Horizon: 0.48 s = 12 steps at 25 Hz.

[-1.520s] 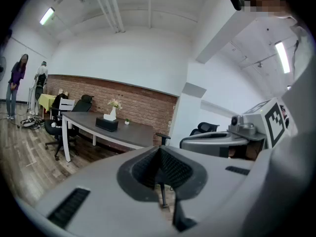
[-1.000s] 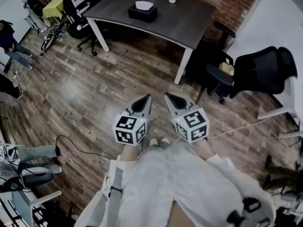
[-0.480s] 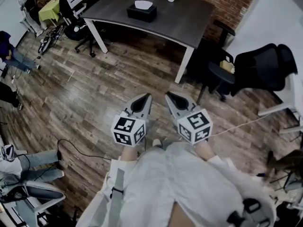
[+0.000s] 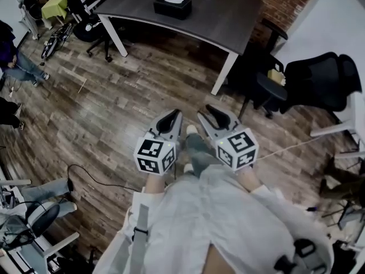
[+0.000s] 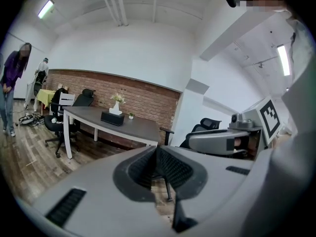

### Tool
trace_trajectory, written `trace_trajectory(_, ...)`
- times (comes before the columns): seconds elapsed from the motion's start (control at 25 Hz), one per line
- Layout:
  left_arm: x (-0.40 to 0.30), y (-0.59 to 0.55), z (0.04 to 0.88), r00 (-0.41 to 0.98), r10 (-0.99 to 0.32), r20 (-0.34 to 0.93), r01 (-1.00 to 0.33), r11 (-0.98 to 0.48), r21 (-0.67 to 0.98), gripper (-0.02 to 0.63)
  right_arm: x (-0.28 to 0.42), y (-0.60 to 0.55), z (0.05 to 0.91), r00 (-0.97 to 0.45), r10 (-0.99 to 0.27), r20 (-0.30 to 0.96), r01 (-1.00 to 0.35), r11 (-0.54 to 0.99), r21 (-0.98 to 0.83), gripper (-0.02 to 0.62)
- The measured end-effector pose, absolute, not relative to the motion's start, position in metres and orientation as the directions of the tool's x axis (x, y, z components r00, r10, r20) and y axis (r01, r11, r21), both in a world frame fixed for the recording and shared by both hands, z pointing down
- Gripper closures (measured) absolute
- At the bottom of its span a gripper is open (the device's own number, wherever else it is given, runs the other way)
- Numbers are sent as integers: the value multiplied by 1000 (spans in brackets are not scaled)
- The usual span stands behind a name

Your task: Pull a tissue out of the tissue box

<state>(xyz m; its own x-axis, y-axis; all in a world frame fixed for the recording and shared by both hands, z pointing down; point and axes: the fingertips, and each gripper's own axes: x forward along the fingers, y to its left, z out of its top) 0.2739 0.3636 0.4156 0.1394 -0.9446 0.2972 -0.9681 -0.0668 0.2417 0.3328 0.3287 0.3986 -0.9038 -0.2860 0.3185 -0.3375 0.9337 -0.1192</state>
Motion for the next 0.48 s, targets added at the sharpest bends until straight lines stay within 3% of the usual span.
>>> trace_trajectory(0.12,259,347,418,126,-945,301,-968,-50,247,588,318,310,403,-903,-280,326,-333,935,-119,486)
trace_trajectory(0.2,244,332,421,109,-946,304,-967,-31,251,532,304,292,407,-904,-274,327,-328,936,-124,486)
trace_trajectory(0.48,187,260,415,41,-953,300,-970,34,240,488,251,212,402,-923,-223,314,-271,955,-120,486)
